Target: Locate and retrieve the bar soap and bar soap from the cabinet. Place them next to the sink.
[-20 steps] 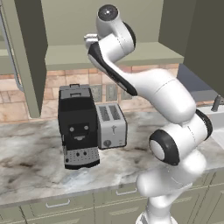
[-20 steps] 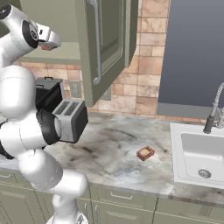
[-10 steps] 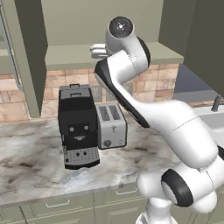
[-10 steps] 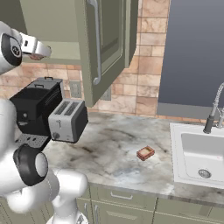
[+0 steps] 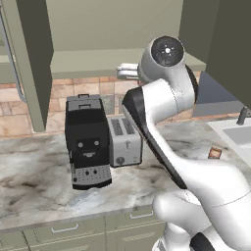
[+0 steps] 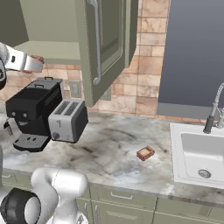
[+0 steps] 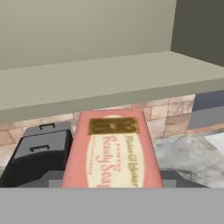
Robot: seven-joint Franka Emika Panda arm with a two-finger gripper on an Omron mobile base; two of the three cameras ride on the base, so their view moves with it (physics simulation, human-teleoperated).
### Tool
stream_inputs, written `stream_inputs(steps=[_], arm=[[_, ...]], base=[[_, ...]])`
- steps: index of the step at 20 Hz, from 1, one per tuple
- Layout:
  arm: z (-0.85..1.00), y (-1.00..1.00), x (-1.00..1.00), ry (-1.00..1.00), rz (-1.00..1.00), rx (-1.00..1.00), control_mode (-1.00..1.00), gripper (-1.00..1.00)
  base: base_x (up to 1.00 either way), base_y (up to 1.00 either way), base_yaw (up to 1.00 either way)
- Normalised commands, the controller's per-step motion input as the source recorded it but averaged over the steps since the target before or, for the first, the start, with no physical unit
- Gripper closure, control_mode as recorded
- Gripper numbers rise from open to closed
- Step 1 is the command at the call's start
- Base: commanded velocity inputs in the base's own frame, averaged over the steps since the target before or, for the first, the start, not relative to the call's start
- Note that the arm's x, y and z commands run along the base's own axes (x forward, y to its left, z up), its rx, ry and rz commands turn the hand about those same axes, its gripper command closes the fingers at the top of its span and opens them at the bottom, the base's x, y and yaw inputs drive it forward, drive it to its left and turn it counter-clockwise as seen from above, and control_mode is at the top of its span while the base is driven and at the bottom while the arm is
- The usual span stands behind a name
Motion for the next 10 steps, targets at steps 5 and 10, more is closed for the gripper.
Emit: stream_inputs(steps=[5,10], arm=[[-0.26,-0.36,-0.91,0.08,-0.09,0.01,-1.00,1.00],[-0.48,-0.39,-0.63,0.08,-0.13,0.01,-1.00,1.00]], base=[[0.00,0.00,0.00],[0.00,0.00,0.00]])
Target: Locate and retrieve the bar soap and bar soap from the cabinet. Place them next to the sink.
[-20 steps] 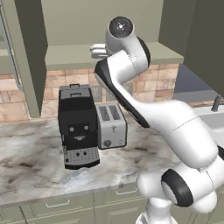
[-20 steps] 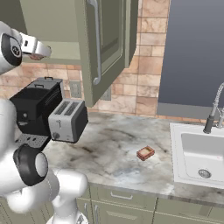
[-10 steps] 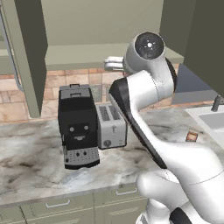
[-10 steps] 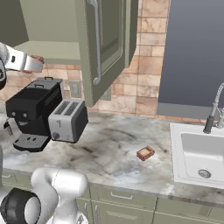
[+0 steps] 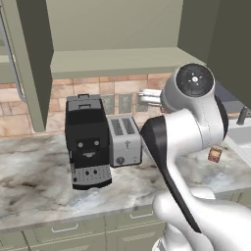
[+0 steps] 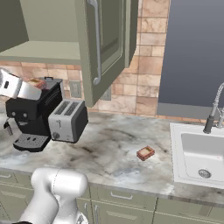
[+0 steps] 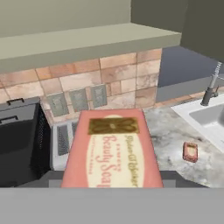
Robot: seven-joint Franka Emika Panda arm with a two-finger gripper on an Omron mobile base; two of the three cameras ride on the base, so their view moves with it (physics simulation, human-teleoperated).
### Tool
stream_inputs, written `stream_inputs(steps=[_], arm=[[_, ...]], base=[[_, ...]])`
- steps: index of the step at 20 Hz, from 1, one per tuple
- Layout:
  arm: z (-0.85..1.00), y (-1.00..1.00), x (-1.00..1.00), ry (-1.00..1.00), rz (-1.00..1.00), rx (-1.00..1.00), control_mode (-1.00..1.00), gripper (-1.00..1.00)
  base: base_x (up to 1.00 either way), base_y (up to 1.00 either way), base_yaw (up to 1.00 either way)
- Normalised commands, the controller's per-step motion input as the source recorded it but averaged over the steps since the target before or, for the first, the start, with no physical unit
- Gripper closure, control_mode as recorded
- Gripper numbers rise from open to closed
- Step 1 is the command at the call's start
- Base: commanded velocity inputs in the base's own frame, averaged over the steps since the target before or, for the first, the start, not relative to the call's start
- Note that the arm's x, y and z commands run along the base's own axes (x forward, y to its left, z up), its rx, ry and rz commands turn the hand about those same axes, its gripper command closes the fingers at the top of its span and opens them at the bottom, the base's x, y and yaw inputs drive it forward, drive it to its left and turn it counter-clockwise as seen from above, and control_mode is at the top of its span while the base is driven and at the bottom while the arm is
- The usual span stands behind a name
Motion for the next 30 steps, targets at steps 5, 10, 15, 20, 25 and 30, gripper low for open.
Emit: stream_inputs(steps=[5,10,15,20,25,30], arm=[[-0.71,-0.52,-0.33,0.11,-0.21,0.00,-1.00,1.00],[-0.78,-0.51,-0.01,0.16,-0.24,-0.01,-1.00,1.00],[-0.78,-0.66,0.07,0.22,-0.27,0.00,-1.00,1.00],[-0.67,-0.41,0.18,0.15,-0.23,-0.05,-1.00,1.00],[-0.55,-0.33,0.24,-0.02,-0.14,-0.13,-1.00,1.00],[-0.65,-0.50,0.37,-0.04,-0.12,-0.02,-1.00,1.00]], base=[[0.00,0.00,0.00],[0.00,0.00,0.00],[0.00,0.00,0.00],[0.00,0.00,0.00],[0.00,0.00,0.00],[0.00,0.00,0.00]])
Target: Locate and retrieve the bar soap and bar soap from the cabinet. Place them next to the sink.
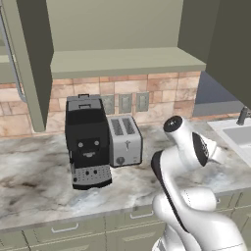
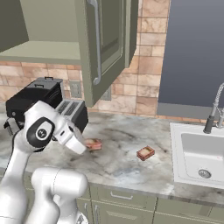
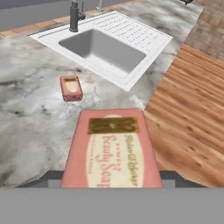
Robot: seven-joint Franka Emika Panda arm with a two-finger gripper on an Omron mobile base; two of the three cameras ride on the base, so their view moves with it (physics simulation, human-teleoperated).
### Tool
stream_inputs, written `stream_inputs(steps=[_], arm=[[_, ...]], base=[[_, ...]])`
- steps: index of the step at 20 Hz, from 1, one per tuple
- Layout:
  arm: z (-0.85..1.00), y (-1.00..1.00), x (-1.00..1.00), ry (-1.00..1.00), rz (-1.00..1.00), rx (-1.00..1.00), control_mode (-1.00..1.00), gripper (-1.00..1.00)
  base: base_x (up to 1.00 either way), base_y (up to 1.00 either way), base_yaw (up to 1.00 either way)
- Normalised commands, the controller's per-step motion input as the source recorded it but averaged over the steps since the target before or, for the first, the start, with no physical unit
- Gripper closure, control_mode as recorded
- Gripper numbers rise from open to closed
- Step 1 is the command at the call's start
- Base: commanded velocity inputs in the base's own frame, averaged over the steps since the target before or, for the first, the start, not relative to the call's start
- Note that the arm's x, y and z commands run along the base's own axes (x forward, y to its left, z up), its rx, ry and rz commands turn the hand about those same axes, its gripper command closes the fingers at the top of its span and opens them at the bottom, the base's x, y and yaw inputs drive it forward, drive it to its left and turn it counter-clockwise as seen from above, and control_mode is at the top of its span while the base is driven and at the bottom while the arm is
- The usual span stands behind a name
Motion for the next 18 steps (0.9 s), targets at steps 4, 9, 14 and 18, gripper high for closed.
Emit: stream_inputs(steps=[4,9,14,18], arm=[[-0.58,-0.45,0.33,0.00,-0.09,-0.04,-1.00,1.00],[-0.57,-0.57,0.39,0.00,-0.07,-0.01,-1.00,1.00],[-0.39,-0.60,0.39,0.05,-0.05,0.00,-1.00,1.00],[-0.42,-0.49,0.18,0.09,-0.09,0.00,-1.00,1.00]], base=[[0.00,0.00,0.00],[0.00,0.00,0.00],[0.00,0.00,0.00],[0.00,0.00,0.00]])
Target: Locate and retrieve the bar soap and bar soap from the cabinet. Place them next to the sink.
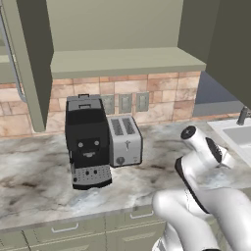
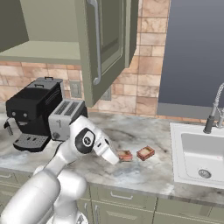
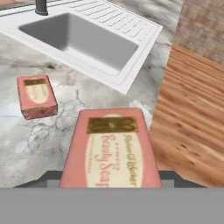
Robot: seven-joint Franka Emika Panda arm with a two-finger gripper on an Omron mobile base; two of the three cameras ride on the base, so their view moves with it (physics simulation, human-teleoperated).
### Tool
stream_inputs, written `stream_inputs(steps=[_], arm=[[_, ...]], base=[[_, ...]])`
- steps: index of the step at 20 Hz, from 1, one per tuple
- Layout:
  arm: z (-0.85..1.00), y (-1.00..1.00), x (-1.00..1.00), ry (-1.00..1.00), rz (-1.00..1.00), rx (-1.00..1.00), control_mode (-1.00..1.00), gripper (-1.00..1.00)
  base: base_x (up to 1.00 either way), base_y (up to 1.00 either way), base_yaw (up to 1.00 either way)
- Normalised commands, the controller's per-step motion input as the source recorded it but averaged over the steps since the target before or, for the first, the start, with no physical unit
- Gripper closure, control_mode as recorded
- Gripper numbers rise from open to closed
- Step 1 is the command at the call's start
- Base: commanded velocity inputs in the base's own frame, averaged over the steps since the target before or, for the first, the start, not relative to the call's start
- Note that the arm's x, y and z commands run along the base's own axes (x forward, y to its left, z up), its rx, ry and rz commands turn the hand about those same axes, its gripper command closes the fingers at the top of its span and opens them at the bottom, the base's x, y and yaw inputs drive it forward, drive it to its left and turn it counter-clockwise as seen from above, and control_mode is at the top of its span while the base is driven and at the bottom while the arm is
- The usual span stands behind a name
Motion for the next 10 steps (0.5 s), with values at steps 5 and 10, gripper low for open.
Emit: stream_inputs(steps=[5,10], arm=[[-0.56,-0.39,0.20,0.04,-0.10,0.00,-1.00,1.00],[-0.36,-0.37,0.36,-0.03,-0.02,0.01,-1.00,1.00]], base=[[0.00,0.00,0.00],[0.00,0.00,0.00]])
